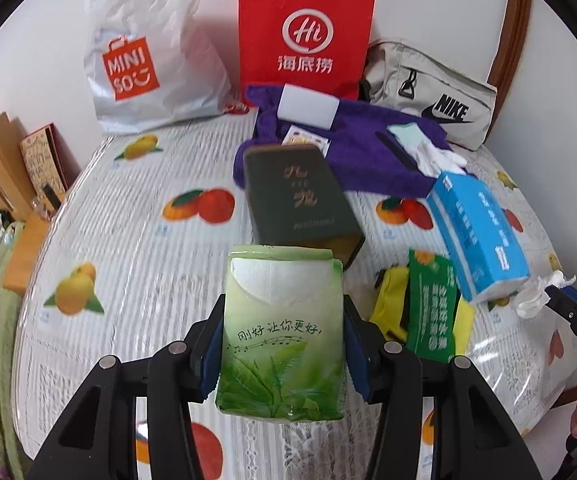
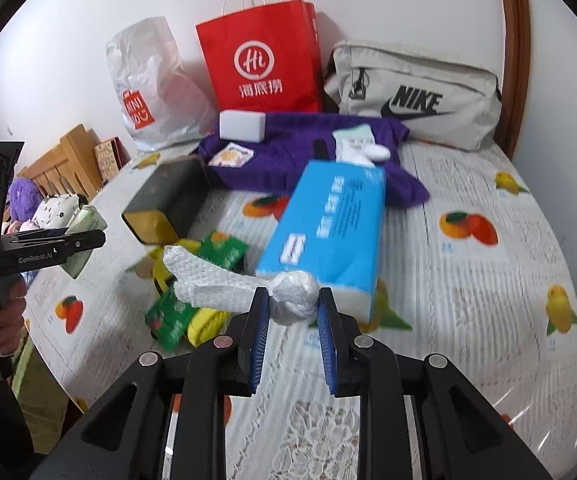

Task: Organize soft objects
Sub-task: 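Carry the puff and the tissue pack in both grippers over the purple towel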

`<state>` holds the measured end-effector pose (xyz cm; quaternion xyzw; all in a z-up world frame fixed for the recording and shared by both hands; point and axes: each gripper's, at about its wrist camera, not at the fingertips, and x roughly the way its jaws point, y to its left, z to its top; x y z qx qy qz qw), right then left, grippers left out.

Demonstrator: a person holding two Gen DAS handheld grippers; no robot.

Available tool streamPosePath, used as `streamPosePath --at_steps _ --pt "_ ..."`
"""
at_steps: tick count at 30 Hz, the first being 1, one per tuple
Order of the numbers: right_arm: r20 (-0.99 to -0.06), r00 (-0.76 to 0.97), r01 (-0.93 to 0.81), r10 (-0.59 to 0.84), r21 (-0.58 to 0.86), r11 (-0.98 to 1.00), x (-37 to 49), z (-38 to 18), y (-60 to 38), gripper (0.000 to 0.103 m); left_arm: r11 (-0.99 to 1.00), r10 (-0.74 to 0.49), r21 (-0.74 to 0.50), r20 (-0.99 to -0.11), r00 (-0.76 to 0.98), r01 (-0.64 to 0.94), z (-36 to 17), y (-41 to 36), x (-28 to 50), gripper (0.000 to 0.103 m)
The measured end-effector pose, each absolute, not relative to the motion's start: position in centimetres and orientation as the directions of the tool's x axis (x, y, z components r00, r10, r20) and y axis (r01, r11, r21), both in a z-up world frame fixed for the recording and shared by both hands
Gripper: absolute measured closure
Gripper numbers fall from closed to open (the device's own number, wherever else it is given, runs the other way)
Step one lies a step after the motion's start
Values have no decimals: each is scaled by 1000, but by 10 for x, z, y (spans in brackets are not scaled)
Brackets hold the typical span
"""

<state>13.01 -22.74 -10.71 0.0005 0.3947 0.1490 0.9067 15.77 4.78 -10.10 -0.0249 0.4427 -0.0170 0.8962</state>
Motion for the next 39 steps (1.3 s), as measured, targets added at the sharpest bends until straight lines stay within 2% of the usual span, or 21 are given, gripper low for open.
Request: streamPosePath --at_steps 16,34,39 --pt "-693 674 -285 254 73 956 178 -75 -221 79 997 -78 -70 -754 652 39 -71 42 195 54" --pt "-689 680 -307 250 42 951 255 -61 -203 79 999 -37 -31 -722 691 21 -56 47 248 54" --pt "-696 678 -295 236 36 955 282 -64 -201 79 996 -84 -86 -738 670 29 -60 52 266 54"
